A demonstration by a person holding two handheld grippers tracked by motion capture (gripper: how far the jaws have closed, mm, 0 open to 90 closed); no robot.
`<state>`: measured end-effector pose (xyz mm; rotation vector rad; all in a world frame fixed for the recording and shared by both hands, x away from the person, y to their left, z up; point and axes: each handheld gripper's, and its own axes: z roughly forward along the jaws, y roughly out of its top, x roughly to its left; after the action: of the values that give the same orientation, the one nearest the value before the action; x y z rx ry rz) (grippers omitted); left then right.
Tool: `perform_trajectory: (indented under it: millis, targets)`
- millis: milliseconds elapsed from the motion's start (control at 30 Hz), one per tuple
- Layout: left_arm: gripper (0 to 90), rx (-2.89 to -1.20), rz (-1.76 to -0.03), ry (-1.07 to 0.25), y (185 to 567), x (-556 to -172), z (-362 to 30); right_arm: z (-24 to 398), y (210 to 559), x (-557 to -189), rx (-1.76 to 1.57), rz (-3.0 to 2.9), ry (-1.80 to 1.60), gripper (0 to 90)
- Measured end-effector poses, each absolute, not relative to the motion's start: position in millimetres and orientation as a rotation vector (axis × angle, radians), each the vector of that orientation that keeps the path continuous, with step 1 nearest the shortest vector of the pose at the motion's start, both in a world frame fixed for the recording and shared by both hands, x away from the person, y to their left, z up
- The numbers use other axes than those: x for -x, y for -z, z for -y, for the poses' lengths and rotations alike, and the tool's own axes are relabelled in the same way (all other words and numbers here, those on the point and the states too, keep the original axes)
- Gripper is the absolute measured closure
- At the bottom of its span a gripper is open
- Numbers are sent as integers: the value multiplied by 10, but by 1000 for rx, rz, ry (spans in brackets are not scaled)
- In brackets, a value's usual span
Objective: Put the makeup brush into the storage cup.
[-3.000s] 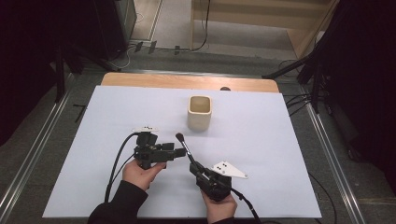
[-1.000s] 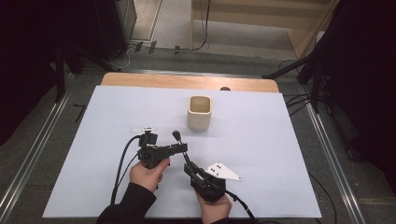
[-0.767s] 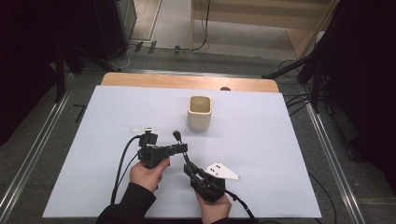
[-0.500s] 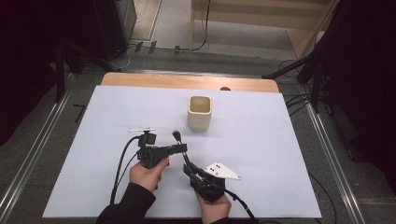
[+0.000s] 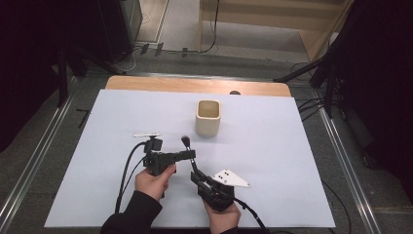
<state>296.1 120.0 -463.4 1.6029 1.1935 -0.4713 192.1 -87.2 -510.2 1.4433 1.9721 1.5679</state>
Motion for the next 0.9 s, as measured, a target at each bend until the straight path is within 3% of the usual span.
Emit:
perform_trajectory:
  millis: [433,900]
  targets:
    - [782,-1667,-1162,428,4563,-2999,-1254,1062,4914,-1941,-1410,-2005,-1608,445]
    - [782,-1767,-1112,423,4501,-3057,-1322,1098,4775,-2111,-1288,-2290,-1558,364]
